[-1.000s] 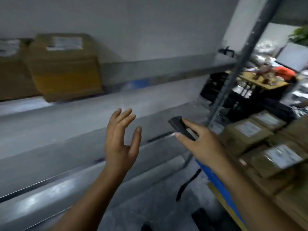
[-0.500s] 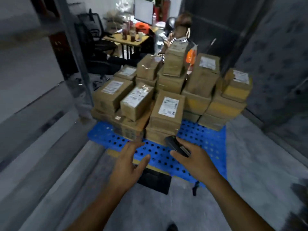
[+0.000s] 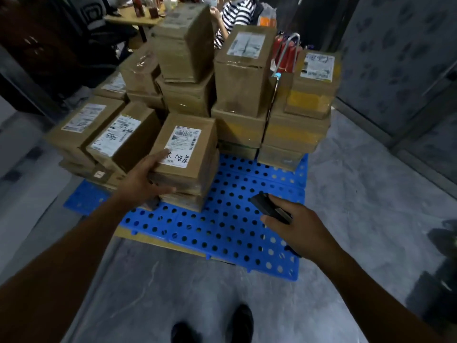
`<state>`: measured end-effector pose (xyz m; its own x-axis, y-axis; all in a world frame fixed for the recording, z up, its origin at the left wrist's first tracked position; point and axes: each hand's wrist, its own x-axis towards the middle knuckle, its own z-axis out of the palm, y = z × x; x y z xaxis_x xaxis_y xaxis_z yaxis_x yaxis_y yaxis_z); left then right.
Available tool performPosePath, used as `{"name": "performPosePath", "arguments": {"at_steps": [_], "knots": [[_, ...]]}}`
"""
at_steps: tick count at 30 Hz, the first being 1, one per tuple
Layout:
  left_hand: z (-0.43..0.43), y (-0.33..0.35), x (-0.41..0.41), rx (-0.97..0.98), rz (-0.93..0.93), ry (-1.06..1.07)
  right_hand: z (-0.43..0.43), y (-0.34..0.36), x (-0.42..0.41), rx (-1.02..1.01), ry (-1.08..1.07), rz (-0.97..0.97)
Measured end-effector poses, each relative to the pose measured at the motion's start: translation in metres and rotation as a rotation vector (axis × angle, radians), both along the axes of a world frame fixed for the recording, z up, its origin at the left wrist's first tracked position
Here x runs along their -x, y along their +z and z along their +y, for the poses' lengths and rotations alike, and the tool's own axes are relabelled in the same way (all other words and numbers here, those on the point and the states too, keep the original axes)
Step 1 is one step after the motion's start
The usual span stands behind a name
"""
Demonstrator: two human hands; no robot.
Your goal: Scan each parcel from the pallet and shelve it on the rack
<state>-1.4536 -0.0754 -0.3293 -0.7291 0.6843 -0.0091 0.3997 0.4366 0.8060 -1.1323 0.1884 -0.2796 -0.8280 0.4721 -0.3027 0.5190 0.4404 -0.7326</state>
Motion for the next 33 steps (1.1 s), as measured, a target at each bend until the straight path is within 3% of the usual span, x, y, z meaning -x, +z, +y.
{"name": "performPosePath", "arguments": {"at_steps": [5, 10, 13, 16, 20, 24, 33], "knots": [[0.009, -0.017, -0.028, -0.132, 0.066, 0.111, 0.006, -0.011, 0.005, 0.037, 0.005, 0.02], [0.02, -0.013, -0.107, -0.179, 0.286, 0.064, 0.014, -0.012, -0.004, 0.046, -0.103, 0.068], [0.041, -0.026, -0.161, -0.12, 0.193, -0.01, 0.024, -0.004, -0.02, -0.064, -0.177, 0.042], [0.058, -0.06, -0.189, -0.056, 0.142, -0.047, 0.034, -0.001, -0.031, -0.246, -0.13, -0.119], [0.069, -0.105, -0.189, 0.067, 0.056, -0.125, 0.033, -0.01, -0.029, -0.266, -0.027, -0.307], [0.082, -0.123, -0.182, 0.099, 0.076, -0.142, 0.026, -0.019, -0.01, -0.35, 0.112, -0.429], [0.092, -0.132, -0.167, 0.018, 0.013, -0.21, 0.038, -0.008, 0.011, -0.435, 0.148, -0.492]]}}
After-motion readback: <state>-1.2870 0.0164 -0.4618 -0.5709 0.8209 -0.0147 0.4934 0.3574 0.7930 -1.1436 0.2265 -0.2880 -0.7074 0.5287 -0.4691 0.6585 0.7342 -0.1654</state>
